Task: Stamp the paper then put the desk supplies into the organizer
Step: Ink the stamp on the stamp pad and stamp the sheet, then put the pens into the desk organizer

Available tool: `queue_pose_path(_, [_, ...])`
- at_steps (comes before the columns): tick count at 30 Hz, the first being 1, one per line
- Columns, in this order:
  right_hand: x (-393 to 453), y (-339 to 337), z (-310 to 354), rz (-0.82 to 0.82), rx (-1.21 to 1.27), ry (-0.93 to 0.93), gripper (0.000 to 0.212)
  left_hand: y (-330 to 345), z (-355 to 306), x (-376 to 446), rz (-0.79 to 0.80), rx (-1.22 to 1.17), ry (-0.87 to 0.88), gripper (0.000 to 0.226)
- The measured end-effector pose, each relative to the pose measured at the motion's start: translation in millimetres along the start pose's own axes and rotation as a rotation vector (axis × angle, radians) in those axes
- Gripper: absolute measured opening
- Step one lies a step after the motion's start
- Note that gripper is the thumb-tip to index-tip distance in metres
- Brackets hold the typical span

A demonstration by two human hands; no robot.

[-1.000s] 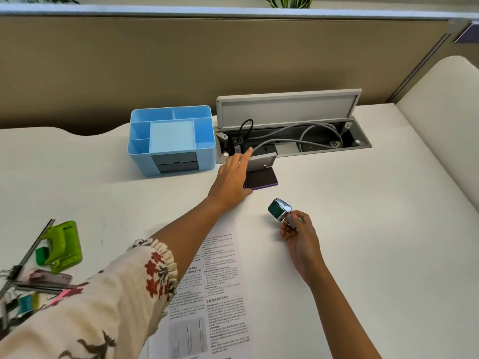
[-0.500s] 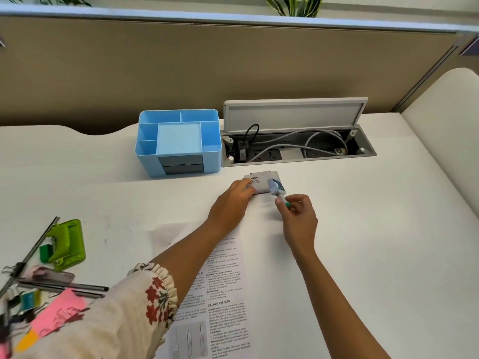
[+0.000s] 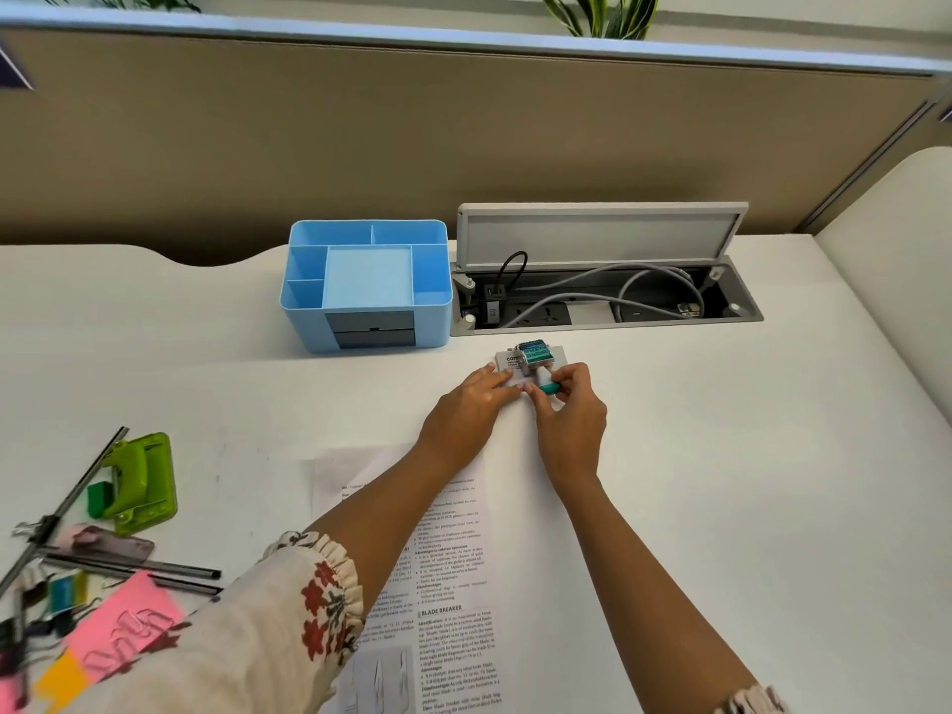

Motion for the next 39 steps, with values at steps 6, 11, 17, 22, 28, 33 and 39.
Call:
queue_pose_path(6, [0.8,-0.4,-2.4,0.018,-0.001,0.017,0.036,0.8,-0.7,-2.1,-0.002,-0.018,-0.001,0.042])
queue_pose_path(11, [0.1,-11.7,-2.8,-0.001,0.046,0.039,0.049,-6.1,-2.9,-4.8,-0.013,-0.051,-0.017,0.041])
queue_pose_path(17, [-9.5,-20.2,-0.2,-0.026,0.069,0.052,0.051,-20.7,0.1,-16.9,-0.026,-0.097,-0.093,0.045])
queue_pose_path(22, [-28.5,-23.1,8.2,-0.007,0.067,0.017,0.045,-32.0,2.0,-38.4,-0.025,-0.139,-0.132,0.049])
queue_pose_path(28, [-58.6,-15.9,16.3,0.057,0.066,0.006,0.041,-52.5,8.8,-80.2,-0.052,-0.148,-0.188,0.051])
queue_pose_path(33, [-90.7,-4.7,26.1,0.113,0.074,-0.006,0.038,-67.6,17.8,-123.2,-0.101,-0.179,-0.27,0.053])
queue_pose_path(39, [-130.3,13.0,35.0,0.21,0.06,-0.026,0.032,-82.0,29.3,-176.3,-0.128,-0.172,-0.317,0.054])
Point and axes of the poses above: each hand's wrist, its own x-axis towards the middle knuckle, its own y-axis out of the palm, z = x × y, the point moved 10 cm from there along x, towards the middle knuckle, and after that the axes turned 5 degrees about y, right-handed, at the moved point
